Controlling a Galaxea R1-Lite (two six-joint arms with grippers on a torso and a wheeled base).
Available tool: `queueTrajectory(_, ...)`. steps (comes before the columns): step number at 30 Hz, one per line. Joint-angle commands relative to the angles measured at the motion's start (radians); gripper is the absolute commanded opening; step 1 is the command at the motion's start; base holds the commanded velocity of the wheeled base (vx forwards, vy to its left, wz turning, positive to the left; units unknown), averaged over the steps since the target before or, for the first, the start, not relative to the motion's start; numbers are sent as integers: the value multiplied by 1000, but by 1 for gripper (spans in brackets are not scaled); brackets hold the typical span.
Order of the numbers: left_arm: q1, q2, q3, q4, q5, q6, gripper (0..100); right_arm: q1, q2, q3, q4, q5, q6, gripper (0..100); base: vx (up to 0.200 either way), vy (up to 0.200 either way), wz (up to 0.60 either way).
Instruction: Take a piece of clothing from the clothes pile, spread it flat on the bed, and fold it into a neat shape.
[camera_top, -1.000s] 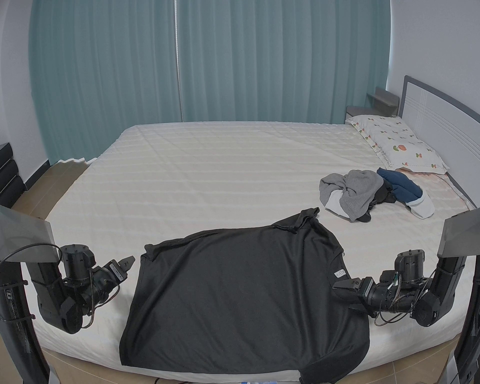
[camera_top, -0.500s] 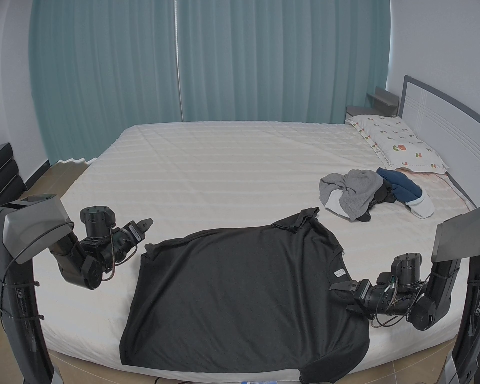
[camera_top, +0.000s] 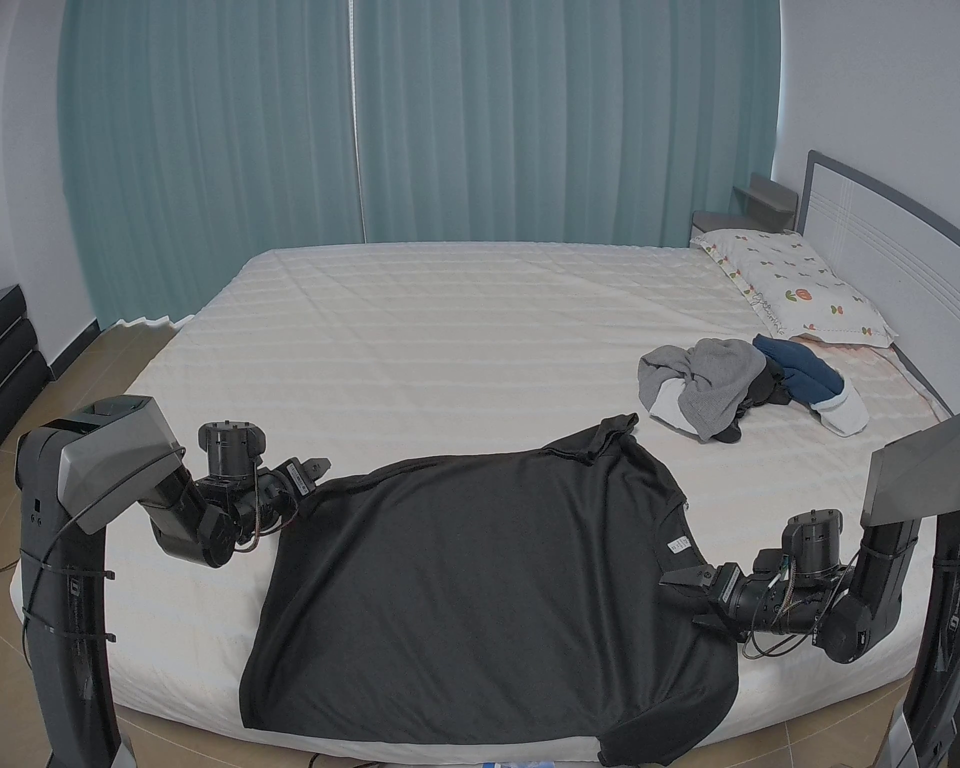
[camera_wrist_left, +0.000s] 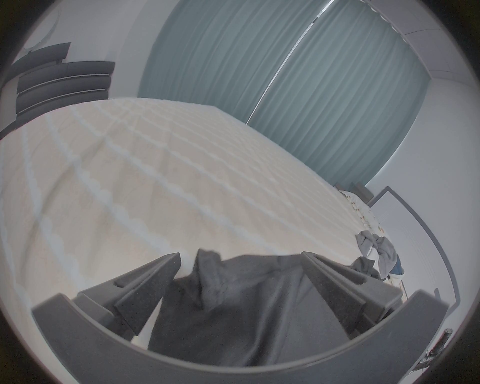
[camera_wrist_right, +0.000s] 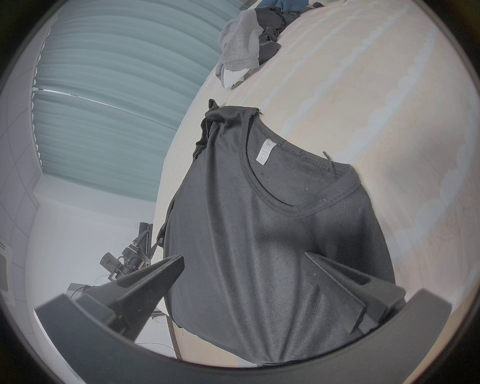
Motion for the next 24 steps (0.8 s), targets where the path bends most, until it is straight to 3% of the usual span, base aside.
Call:
queueTrajectory(1, -4, -20, 40, -6, 2, 5, 100, 1, 0, 5, -1, -1, -1, 100, 0, 0, 0)
queueTrajectory(12, -3, 52, -53, -4, -9, -8, 100, 1, 1, 5, -2, -1, -1, 100, 0, 0, 0)
queueTrajectory(24, -4, 63, -52, -3, -9, -6, 100, 1, 1, 3, -1, -1, -1, 100, 0, 0, 0)
